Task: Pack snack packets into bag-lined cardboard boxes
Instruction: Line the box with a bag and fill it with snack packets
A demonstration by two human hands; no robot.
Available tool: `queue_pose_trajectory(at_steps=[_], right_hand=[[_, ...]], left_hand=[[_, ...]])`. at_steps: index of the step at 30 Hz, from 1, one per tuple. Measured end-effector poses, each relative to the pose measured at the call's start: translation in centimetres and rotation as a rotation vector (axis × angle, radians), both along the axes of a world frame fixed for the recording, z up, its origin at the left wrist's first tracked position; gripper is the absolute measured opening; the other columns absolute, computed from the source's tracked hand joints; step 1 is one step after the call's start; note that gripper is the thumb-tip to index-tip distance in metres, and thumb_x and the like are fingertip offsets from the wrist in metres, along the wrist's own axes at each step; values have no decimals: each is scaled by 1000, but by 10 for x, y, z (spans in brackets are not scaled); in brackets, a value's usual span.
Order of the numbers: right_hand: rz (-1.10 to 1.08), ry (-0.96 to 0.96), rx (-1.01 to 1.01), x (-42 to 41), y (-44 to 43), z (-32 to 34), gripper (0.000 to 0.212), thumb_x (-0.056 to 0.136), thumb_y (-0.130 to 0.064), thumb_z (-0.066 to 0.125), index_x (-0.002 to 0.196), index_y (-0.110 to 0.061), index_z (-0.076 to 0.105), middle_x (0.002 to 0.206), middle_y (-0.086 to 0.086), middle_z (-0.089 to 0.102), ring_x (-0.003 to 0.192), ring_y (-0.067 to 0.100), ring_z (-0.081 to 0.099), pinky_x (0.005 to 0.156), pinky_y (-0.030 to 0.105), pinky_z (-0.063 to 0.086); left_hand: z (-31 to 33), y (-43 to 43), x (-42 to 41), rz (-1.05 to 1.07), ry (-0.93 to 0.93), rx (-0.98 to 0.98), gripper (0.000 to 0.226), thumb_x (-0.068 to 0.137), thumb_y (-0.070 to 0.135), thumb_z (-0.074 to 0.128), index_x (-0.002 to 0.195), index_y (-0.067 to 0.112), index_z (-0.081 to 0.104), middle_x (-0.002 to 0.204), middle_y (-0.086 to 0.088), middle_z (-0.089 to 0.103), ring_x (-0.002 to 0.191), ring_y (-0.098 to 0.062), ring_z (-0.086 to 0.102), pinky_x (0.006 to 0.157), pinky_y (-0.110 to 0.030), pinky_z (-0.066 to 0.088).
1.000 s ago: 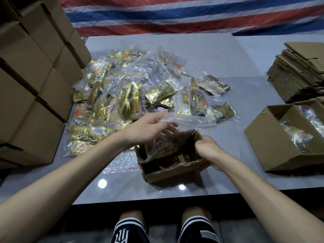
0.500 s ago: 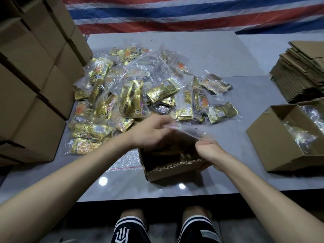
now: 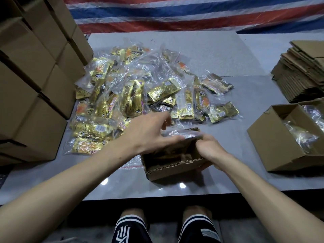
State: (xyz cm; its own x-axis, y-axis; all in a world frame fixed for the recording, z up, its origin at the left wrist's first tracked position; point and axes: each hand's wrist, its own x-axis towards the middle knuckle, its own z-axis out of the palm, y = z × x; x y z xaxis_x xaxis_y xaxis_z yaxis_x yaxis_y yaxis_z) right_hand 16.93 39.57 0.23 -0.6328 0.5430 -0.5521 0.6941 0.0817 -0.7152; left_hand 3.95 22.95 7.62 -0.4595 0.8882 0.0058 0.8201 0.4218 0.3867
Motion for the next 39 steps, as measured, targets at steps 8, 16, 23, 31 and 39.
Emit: queue_pose_trajectory(at_steps=[8, 16, 23, 31, 39], right_hand=[[-5, 33, 0, 1, 0, -2, 55, 79, 3, 33, 103, -24, 75, 88, 11, 76, 72, 32, 72, 57, 43, 57], [7, -57, 7, -3, -2, 1, 48, 80, -4, 33, 116, -15, 62, 103, 13, 71, 90, 36, 70, 70, 49, 62], [-6, -110, 13, -2, -5, 7, 50, 78, -4, 36, 124, -9, 53, 117, 16, 63, 106, 39, 64, 92, 58, 54], [-11, -93, 49, 0, -13, 16, 33, 78, -4, 36, 103, -10, 57, 98, 17, 64, 94, 41, 65, 86, 59, 57], [-48, -81, 19, -6, -11, 14, 33, 77, -3, 35, 100, -3, 59, 97, 29, 67, 86, 46, 69, 71, 67, 57]], left_hand=[[-4, 3, 19, -18, -258, -149, 7, 97, 21, 57, 104, 22, 53, 87, 3, 71, 81, -23, 66, 68, -35, 51], [-31, 23, 7, 107, -653, -386, 19, 102, 7, 48, 87, 9, 59, 85, -13, 70, 68, -24, 65, 55, -28, 53], [-76, 26, 20, 2, -189, -686, 14, 101, 26, 50, 100, 14, 58, 111, -10, 64, 87, -27, 56, 72, -37, 43], [-77, 24, 43, -96, 119, -666, 27, 104, 13, 44, 126, 8, 59, 128, -12, 63, 115, -32, 62, 75, -35, 38], [-43, -1, 44, 71, 130, -73, 24, 101, 39, 47, 103, 18, 59, 102, -5, 69, 93, -29, 65, 65, -35, 39]])
